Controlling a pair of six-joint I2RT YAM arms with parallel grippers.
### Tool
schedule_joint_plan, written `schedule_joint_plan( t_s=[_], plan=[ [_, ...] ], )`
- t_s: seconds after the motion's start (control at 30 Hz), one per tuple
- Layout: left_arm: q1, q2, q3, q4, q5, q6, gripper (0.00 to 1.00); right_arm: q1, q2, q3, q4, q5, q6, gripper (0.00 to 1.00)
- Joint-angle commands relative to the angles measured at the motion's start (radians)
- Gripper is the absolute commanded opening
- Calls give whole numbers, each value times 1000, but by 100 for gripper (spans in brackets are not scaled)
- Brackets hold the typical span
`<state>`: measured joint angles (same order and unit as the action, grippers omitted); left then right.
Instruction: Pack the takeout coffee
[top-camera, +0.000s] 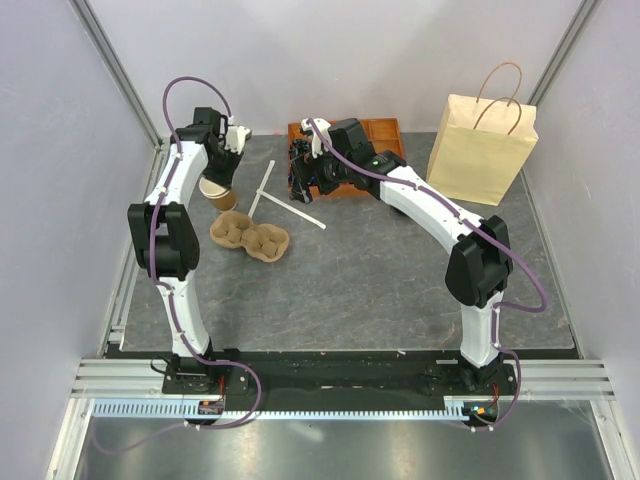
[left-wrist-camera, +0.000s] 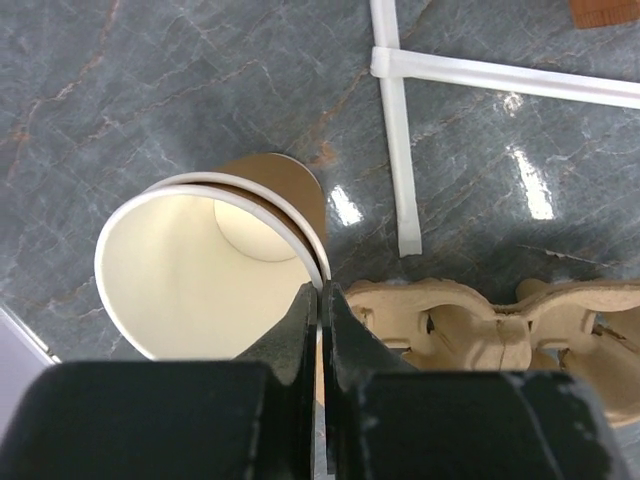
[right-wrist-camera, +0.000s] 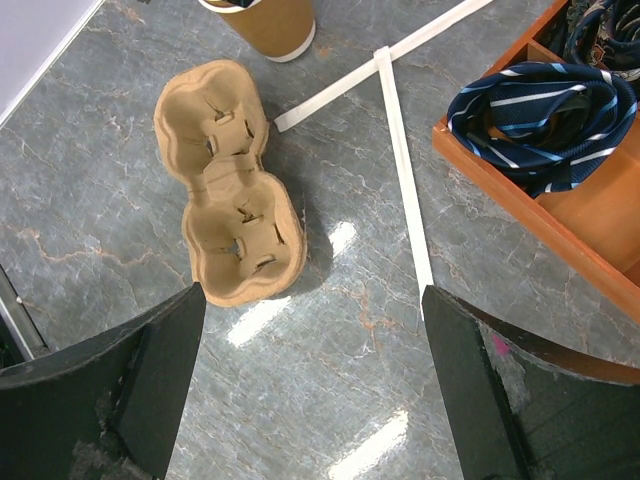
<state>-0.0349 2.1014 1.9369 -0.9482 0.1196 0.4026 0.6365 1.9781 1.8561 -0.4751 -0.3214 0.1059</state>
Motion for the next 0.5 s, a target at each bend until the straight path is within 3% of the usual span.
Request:
schedule_joint_plan(
  t_s=[0.0, 0.33, 0.47],
  plan=[
    [-5, -66, 45, 0, -58, 47, 2, -6, 2, 40, 33, -22, 17, 98],
    [-6, -112, 33, 5, -115, 67, 2, -6, 27, 17, 90, -42, 57, 98],
    [-5, -107, 27, 3, -97, 67, 7, -4, 92, 72, 119, -97, 112, 98]
  ],
)
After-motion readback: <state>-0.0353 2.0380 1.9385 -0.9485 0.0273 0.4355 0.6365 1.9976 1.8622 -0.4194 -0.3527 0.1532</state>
